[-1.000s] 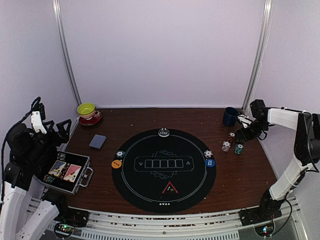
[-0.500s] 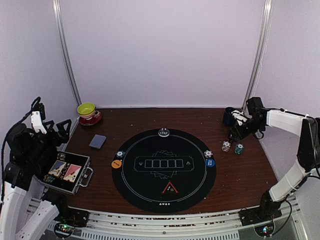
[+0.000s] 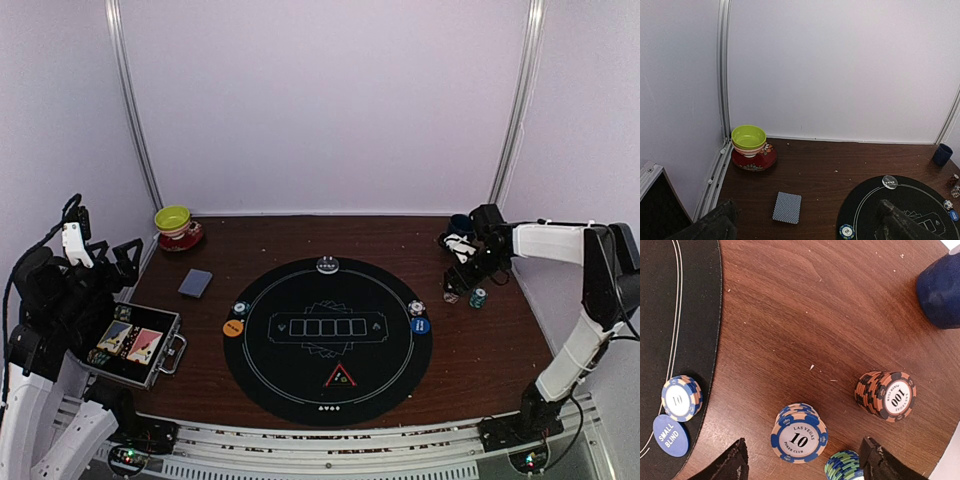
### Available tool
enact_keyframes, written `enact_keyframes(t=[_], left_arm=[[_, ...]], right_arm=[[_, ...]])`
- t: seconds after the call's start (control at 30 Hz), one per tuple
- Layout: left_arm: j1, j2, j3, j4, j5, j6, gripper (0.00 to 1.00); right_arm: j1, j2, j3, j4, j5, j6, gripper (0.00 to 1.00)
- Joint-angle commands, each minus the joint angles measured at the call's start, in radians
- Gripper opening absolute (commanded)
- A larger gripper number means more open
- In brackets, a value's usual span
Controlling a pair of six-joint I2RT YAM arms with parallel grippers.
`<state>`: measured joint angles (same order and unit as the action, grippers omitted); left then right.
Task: Distribute texas hold em gaming equipment
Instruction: Pick up the pile of poker chips from the pile of poker chips.
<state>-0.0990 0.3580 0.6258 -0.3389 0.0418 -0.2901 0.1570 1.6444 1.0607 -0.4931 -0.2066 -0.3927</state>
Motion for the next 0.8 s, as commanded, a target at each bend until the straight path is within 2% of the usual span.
enact_keyframes(t=[0.0, 0.77], left_arm=[[0.008, -0.011, -0.007, 0.047, 0.01, 0.01, 0.98], [0.008, -0.011, -0.007, 0.046, 0.012, 0.01, 0.98]], right_arm=[[0.006, 0.024, 0.01, 0.002, 0.038, 0.012, 0.77], [0.02, 0.087, 0.024, -0.002, 0.034, 0.02, 0.62]])
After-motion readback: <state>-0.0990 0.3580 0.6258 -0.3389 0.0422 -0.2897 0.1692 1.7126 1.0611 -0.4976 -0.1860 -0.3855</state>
